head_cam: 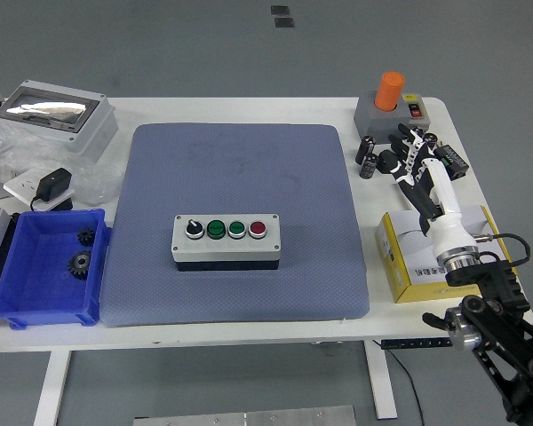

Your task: Pick up the button,place it on the desk,press the button,press the button

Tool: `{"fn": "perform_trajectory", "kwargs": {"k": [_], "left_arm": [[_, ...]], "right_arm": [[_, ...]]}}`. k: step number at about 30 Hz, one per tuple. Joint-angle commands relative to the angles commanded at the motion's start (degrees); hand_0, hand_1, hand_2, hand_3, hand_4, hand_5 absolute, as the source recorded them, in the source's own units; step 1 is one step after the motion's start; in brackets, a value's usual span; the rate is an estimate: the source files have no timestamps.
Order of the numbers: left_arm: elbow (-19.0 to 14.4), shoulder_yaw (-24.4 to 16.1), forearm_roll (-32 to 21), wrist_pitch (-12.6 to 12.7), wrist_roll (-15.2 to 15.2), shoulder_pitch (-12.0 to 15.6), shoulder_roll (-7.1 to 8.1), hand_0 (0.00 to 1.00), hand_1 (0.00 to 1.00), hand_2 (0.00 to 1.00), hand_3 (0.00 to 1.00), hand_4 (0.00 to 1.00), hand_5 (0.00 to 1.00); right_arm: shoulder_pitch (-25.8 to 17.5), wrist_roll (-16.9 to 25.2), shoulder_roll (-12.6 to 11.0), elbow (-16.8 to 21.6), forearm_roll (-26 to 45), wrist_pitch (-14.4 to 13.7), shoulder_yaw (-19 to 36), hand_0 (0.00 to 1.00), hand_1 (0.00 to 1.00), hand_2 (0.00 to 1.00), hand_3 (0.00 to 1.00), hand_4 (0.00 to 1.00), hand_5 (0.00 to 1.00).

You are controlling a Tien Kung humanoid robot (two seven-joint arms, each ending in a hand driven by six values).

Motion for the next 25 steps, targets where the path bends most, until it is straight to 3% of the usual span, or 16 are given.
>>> {"fn": "perform_trajectory", "kwargs": {"k": [9,25], "left_arm": [[0.0,-0.6,1.1,-0.3,0.0,0.2,0.50,0.803,0.786,0.744,0.873,0.967,0.910],[0.0,-0.1,0.0,-0.1,0.1,-0.2,0.05,0.803,0.785,0.748,0.874,0.972,0.913]], "right_arm": [[-0.8,0.2,0.3,-0.4,1.3,0.3,0.8,0.892,0.882,0.867,0.890,0.992,0.796],[-2.0,0.2,0.5,0.0,1.0,0.4,3.7,0.882,0.869,0.850,0.863,0.968,0.795]]}}
